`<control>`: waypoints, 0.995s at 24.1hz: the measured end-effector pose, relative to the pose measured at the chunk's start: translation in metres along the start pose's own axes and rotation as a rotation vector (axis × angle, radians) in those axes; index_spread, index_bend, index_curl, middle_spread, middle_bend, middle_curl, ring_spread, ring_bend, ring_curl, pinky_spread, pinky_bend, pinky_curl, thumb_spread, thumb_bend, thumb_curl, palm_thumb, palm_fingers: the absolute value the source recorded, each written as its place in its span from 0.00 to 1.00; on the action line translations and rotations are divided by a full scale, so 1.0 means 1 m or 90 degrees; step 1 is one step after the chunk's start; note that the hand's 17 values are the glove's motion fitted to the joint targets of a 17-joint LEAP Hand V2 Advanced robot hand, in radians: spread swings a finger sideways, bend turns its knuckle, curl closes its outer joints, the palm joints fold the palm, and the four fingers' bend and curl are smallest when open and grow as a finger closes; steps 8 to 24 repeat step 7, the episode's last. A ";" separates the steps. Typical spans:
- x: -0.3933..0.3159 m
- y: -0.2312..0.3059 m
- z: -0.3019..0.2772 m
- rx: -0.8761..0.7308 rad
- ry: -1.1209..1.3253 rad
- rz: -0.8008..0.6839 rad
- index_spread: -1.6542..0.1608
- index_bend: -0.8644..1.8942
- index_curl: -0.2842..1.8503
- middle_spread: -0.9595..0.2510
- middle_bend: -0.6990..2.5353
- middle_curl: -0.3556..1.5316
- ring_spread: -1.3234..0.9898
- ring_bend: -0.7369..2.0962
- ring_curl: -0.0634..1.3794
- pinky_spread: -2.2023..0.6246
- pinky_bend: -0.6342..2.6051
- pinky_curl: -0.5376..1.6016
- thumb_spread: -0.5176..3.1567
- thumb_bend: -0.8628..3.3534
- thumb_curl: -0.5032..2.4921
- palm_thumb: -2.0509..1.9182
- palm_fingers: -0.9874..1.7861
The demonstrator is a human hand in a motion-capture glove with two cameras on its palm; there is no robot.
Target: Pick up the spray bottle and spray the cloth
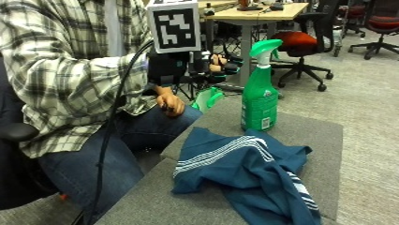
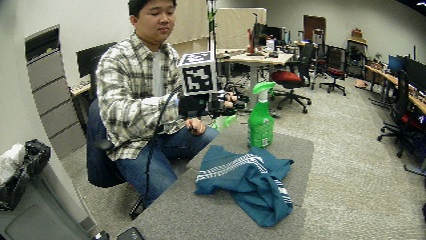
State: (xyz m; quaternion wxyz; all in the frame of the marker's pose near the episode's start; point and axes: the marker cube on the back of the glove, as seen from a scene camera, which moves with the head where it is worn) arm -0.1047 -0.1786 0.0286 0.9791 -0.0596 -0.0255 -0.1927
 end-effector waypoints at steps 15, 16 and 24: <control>0.001 0.008 -0.001 -0.001 0.005 0.008 0.70 0.38 0.30 0.74 0.27 0.36 0.62 0.34 0.27 0.85 0.29 0.39 0.42 0.20 0.33 0.65 0.41; 0.001 0.008 -0.001 -0.001 0.005 0.008 0.70 0.38 0.30 0.74 0.27 0.36 0.62 0.34 0.27 0.85 0.29 0.39 0.42 0.20 0.33 0.65 0.41; 0.001 0.008 -0.001 -0.001 0.005 0.008 0.70 0.38 0.30 0.74 0.27 0.36 0.62 0.34 0.27 0.85 0.29 0.39 0.42 0.20 0.33 0.65 0.41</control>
